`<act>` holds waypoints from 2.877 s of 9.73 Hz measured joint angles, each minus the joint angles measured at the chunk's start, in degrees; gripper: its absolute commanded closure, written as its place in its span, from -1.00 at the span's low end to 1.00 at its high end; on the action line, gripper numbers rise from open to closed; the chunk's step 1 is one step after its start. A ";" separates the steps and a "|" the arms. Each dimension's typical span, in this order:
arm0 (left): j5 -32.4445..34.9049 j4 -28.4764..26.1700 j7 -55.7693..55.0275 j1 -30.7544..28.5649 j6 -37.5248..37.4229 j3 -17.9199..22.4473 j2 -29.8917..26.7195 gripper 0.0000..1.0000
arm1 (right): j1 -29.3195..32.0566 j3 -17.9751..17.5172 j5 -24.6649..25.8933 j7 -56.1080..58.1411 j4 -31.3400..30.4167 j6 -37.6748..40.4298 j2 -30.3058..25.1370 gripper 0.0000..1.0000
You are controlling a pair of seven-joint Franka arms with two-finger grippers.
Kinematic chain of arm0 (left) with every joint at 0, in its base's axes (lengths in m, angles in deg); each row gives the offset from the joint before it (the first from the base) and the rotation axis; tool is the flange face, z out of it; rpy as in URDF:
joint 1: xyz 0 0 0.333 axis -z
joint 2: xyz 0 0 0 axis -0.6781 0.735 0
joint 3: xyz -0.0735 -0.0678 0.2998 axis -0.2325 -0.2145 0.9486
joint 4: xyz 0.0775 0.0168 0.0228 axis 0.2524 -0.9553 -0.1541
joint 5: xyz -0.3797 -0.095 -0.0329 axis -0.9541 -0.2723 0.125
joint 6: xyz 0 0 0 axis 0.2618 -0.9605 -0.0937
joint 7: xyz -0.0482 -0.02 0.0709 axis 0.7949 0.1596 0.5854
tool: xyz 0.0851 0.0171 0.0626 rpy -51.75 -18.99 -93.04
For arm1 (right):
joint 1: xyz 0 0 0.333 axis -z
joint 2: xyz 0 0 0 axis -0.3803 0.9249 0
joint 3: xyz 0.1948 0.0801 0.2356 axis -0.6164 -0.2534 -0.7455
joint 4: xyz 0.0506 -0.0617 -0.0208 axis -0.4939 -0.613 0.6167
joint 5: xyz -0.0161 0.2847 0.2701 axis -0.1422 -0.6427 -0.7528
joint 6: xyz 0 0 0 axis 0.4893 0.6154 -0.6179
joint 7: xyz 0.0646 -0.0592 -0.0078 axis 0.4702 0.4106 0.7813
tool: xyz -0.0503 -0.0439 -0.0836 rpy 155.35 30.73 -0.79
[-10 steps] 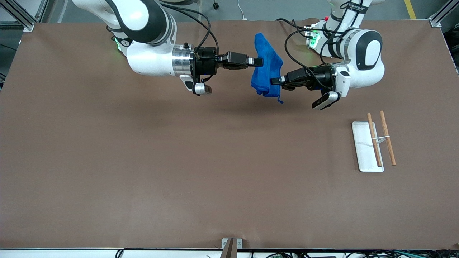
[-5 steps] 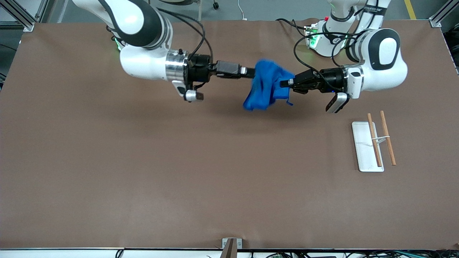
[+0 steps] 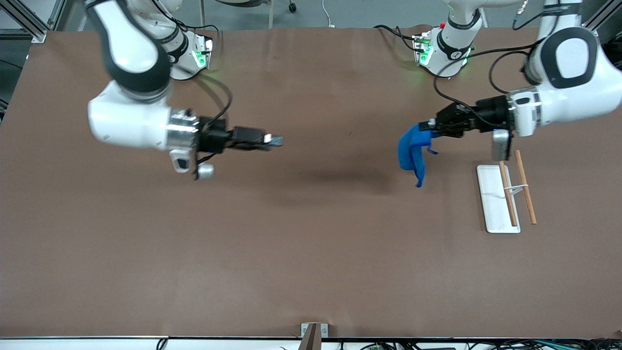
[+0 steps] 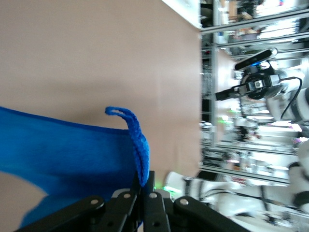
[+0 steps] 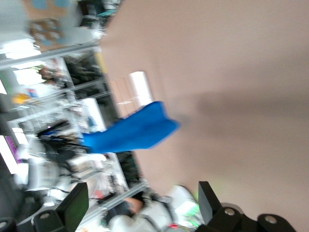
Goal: Right arm passes towel to left arm to hang
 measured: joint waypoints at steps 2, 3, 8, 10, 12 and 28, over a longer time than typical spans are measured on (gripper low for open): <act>9.94 3.25 -0.11 -0.11 0.06 6.18 0.09 1.00 | 0.57 8.93 16.31 -0.02 0.04 6.00 0.13 -1.00; 14.00 4.63 0.15 -0.14 0.16 9.06 0.62 1.00 | 0.50 11.73 23.46 -0.07 0.08 6.18 0.07 -1.00; 23.45 17.34 0.21 -0.07 1.93 19.12 14.31 0.98 | -4.37 26.75 51.43 -0.19 2.46 6.43 -5.70 -1.00; 23.59 19.46 1.82 -0.37 3.85 24.47 19.29 0.98 | -5.21 28.66 57.40 -0.26 3.22 10.18 -11.37 -1.00; 23.67 21.89 7.22 -0.46 4.17 29.43 22.34 0.98 | -5.27 30.65 60.22 -0.40 4.76 14.75 -16.23 -1.00; 50.14 27.79 -11.41 3.18 7.78 16.43 11.82 -1.00 | -4.84 33.09 59.96 1.00 17.33 26.55 -15.85 -1.00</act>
